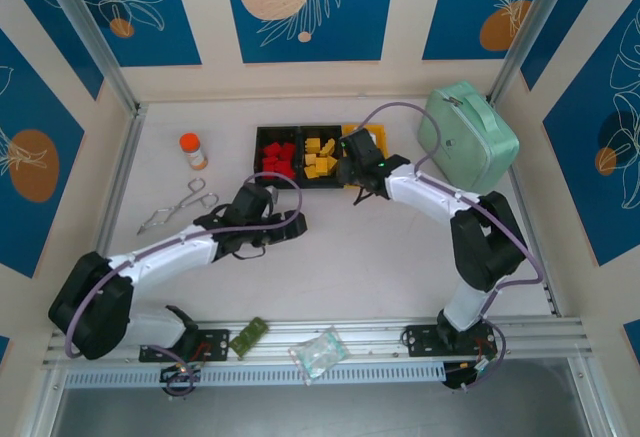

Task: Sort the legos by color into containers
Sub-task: Place the lego in the container.

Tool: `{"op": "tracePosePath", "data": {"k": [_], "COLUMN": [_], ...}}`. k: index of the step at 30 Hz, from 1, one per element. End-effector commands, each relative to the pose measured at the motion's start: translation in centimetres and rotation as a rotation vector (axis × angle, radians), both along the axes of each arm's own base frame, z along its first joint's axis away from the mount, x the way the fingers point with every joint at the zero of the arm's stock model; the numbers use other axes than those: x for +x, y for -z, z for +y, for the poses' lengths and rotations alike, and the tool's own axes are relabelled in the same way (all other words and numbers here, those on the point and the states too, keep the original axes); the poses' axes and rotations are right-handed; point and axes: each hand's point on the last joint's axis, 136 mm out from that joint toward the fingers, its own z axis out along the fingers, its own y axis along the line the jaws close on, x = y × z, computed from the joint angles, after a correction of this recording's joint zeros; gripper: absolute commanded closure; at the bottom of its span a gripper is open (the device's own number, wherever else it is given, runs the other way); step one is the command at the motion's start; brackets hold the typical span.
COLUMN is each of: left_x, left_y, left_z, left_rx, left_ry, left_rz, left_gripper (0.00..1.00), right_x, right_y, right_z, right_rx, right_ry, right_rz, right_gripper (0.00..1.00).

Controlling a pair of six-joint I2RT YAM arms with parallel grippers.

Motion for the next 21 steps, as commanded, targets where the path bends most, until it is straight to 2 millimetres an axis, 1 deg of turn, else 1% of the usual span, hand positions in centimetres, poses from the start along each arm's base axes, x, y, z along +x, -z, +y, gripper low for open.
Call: {"op": "tracePosePath", "data": {"k": [1,3,6,9,12,16,19,21], "left_x": [0.7,1.0,1.5,1.8,1.9,1.5,1.2,1.0], "left_y": [-1.4,-1.5,-1.6,-1.8,-1.8,-1.4,-1.2,-1.2], "left_z": [-2.2,-2.6,-3.1,-3.5,-3.6,-3.4,-3.0,-2.6], "left_rx": [-0.027,-0.014,0.004,0.007,0.006,0.01,0.014,0.021], "left_ry": [0.072,0.083,0.102,0.111,0.112,0.109,0.103,0.095], "left_rz": [-0.042,-0.042,-0.044,-0.042,-0.041,-0.027,-0.026,-0.028], "left_gripper": [0.17,0.17,0.17,0.17,0.17,0.17,0.17,0.17], "right_x": [1.3,2.4,4.2,5.9,7.6,9.6,10.6,11.0], "right_y": [-1.0,-0.9,-0.7,-0.2,0.6,1.2,1.7,2.0], "right_z": [-1.9,-3.2,-4.2,-5.1,-5.6,-5.9,-6.0,-6.1], "right_rx": [0.016,0.018,0.008,-0.011,-0.031,-0.063,-0.078,-0.085], "right_ry": [0.05,0.086,0.115,0.143,0.164,0.177,0.188,0.195], "right_rz": [0.012,0.034,0.044,0.066,0.088,0.099,0.115,0.124], "right_gripper": [0.67,0.67,0.66,0.64,0.63,0.63,0.62,0.58]}}
